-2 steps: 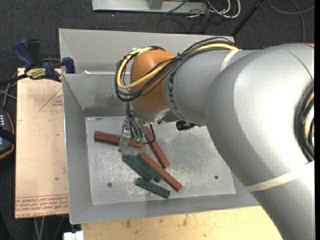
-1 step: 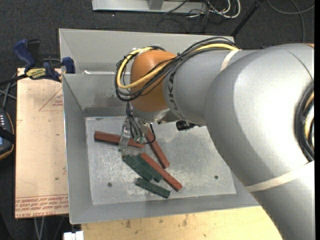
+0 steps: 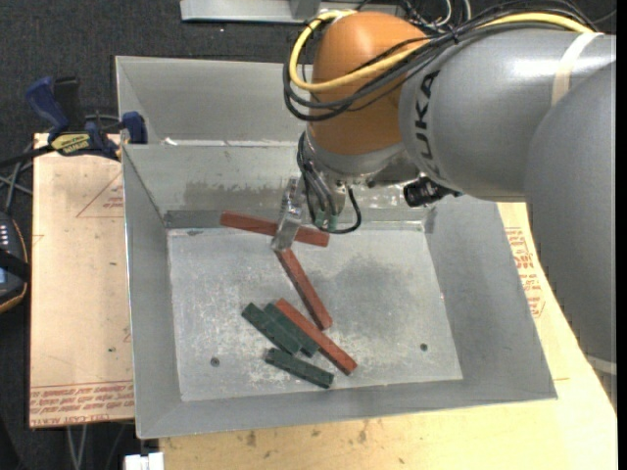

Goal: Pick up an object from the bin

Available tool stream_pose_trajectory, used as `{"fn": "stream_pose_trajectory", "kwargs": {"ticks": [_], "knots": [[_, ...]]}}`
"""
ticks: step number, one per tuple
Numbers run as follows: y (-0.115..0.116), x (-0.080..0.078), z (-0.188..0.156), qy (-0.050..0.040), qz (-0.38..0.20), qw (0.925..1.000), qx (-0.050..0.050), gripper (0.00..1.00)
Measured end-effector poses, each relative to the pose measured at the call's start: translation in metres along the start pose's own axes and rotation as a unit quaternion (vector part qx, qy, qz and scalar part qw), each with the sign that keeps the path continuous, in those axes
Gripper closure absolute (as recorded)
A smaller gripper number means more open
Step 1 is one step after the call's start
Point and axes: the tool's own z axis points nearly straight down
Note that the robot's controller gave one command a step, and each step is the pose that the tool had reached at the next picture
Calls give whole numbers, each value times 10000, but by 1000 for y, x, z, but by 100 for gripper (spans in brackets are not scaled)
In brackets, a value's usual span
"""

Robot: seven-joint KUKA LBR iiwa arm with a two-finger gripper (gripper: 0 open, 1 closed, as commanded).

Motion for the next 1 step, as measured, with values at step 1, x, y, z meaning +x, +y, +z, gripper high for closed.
{"fn": "stream_pose_trajectory", "kwargs": {"ticks": [1], "knots": [[0,0,1,6,-2,10000,2,100]]}}
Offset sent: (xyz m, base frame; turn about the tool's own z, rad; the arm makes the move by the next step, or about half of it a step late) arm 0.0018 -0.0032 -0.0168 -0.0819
